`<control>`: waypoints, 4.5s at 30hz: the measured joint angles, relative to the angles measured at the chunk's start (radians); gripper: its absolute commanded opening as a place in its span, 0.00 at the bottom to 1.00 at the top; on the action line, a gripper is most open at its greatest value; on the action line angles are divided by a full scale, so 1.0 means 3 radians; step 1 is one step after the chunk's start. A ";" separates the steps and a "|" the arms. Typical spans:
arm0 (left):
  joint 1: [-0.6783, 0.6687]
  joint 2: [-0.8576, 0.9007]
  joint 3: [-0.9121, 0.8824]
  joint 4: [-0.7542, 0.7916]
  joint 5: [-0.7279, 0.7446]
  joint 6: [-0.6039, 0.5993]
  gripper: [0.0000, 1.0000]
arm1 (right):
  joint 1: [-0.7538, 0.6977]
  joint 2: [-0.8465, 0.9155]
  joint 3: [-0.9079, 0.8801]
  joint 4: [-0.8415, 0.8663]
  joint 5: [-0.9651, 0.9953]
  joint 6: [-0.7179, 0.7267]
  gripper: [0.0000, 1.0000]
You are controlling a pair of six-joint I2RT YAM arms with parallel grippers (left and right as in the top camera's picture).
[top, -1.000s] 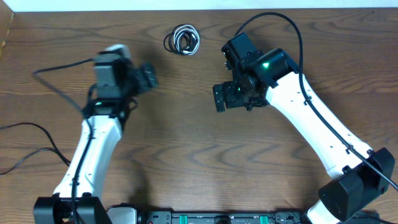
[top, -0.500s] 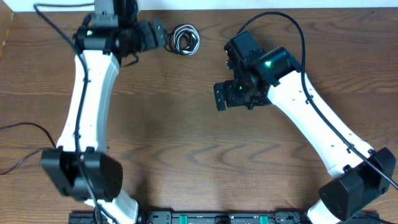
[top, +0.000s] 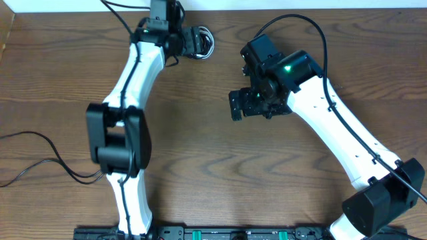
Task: Untangle cables
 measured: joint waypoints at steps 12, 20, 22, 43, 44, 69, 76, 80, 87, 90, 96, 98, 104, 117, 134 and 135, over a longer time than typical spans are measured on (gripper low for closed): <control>0.0003 0.0323 0.0000 0.0210 -0.0069 0.0022 0.08 | 0.0000 0.0000 0.0000 0.0137 -0.0001 -0.0009 0.99; 0.0003 0.0282 -0.0001 0.0142 0.0076 0.0001 0.07 | 0.0000 0.0000 0.0000 0.0086 -0.0001 -0.0009 0.99; 0.0004 0.0189 -0.0001 0.0093 0.0160 0.0001 0.08 | 0.0000 0.0000 0.0000 0.0076 -0.0001 -0.0009 0.99; -0.0046 -0.1656 0.0006 -0.1551 0.0753 -0.0039 0.07 | 0.0000 0.0000 -0.0001 0.0370 -0.0500 0.0132 0.99; -0.0053 -0.1672 0.0006 -0.1648 0.0799 -0.0039 0.07 | 0.0000 0.0000 -0.0001 0.0416 -0.0595 0.0123 0.99; -0.0266 -0.1692 0.0005 -0.1564 0.3758 -0.0153 0.07 | 0.0069 0.0000 -0.0300 0.0383 -0.0004 0.0313 0.99; -0.0258 -0.1692 0.0005 -0.1568 0.3733 -0.0230 0.07 | -0.0202 -0.0006 -0.0324 0.0292 -0.0210 0.0263 0.99; -0.0258 -0.1694 0.0005 -0.1687 0.3573 -0.0263 0.08 | -0.0524 -0.0125 -0.0327 0.0296 -0.0585 0.0163 0.99; -0.0287 -0.1694 0.0005 -0.1788 0.3412 -0.0304 0.07 | -0.0964 -0.0453 -0.0327 0.0326 -0.1175 0.0014 0.99; -0.0347 -0.1694 0.0005 -0.1681 0.3400 -0.0384 0.07 | -0.0889 -0.0446 -0.0327 0.0324 -0.1310 -0.0017 0.99; -0.0389 -0.1694 0.0005 -0.1417 0.3401 -0.0638 0.07 | -0.0486 -0.0411 -0.0327 0.0254 -0.1223 -0.0027 0.99; -0.0388 -0.1694 0.0005 -0.1354 0.3443 -0.0718 0.07 | -0.0381 -0.0398 -0.0331 0.0206 -0.1045 0.0020 0.99; -0.0351 -0.1704 0.0005 -0.1153 0.3815 -0.0896 0.07 | -0.0280 -0.0395 -0.0495 0.0237 -0.0538 0.0247 0.99; -0.0023 -0.2019 0.0005 -0.1155 0.4049 -0.1165 0.07 | -0.0693 -0.0380 -0.0585 0.0099 -0.0323 0.0331 0.99; -0.0183 -0.2143 0.0005 -0.1876 0.3039 -0.0867 0.07 | -0.1076 -0.0398 -0.0586 0.0632 -0.2094 -0.0023 0.99; -0.0198 -0.2143 0.0005 -0.1843 0.3014 -0.0888 0.08 | -0.1064 -0.0401 -0.0586 0.0636 -0.2079 -0.0017 0.99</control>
